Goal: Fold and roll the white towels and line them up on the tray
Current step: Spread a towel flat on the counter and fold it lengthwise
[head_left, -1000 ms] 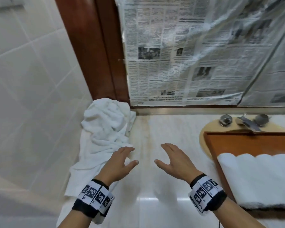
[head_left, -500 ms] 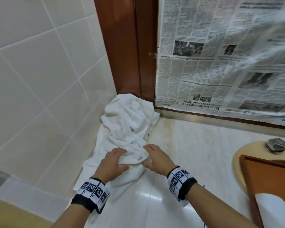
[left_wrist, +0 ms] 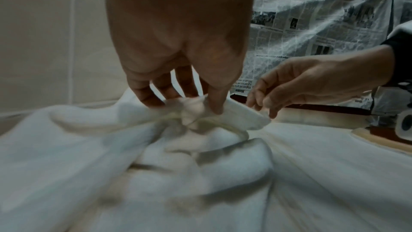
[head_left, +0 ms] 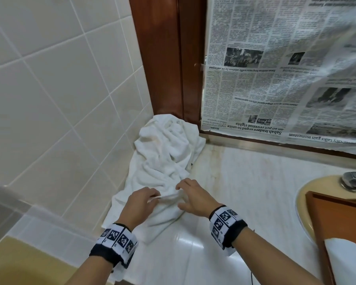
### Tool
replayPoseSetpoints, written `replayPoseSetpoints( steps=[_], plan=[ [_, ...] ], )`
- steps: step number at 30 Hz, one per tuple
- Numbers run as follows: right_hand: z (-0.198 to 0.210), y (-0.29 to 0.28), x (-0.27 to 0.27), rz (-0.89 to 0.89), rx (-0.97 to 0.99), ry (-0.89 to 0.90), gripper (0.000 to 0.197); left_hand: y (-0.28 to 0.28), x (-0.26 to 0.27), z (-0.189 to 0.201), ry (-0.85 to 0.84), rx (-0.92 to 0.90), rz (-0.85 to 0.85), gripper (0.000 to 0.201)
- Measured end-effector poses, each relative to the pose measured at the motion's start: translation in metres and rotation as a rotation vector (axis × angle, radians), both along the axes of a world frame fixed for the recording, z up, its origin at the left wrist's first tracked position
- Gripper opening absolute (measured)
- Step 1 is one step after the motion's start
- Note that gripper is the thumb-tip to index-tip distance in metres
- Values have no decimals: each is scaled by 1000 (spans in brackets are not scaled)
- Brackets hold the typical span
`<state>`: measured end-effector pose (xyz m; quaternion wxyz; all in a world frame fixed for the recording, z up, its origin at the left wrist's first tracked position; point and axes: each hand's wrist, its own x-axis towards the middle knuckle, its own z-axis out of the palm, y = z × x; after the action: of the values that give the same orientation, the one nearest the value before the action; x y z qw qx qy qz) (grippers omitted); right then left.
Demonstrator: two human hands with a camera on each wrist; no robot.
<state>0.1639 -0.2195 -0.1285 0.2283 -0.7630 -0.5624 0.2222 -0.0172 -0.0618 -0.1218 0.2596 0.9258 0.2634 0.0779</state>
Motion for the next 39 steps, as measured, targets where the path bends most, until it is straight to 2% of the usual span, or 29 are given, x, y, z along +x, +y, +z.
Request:
replayPoseSetpoints(
  steps=[1,2,5,6,8,11,15,19,21,24,26,29,33,35,37,39],
  plan=[
    [2,-3,-4,6,-27,-3,50,-6,-2,9,-51,-40,-24,4],
    [1,-5,-8,-3,-14,4,49,-13,-4,20,-97,-83,-48,4],
    [3,-17,-21,-109,179,82,16,-31,-13,47,-176,-131,-111,4],
    [8,-23,-25,-158,237,116,14,-34,-18,52,-187,-118,-128,7],
    [25,-37,-36,-233,332,150,16,-37,-31,57,-190,-109,-139,7],
    [62,-64,-55,-253,397,148,16,-38,-53,56,-165,-129,-127,3],
    [102,-103,-77,-322,404,91,18,-38,-80,50,-162,-84,-141,9],
    [137,-151,-99,-400,411,54,20,-45,-93,54,-203,-161,-162,6],
    [152,-173,-106,-437,426,94,21,-50,-94,57,-239,-200,-169,2],
    [160,-196,-110,-534,512,235,21,-54,-92,57,-269,-220,-195,12],
    [148,-197,-110,-600,516,216,23,-57,-88,51,-242,-222,-191,15],
    [99,-179,-106,-668,434,146,18,-61,-79,34,-150,-252,-148,22],
    [24,-141,-108,-666,228,148,9,-58,-62,-4,91,-171,-84,60],
    [-3,-122,-115,-624,95,163,18,-52,-57,-24,216,-143,-56,69],
    [-24,-107,-123,-599,-48,214,35,-47,-55,-41,308,-138,-39,71],
    [-39,-97,-128,-587,-135,226,52,-46,-54,-52,313,-137,-18,64]
  ],
)
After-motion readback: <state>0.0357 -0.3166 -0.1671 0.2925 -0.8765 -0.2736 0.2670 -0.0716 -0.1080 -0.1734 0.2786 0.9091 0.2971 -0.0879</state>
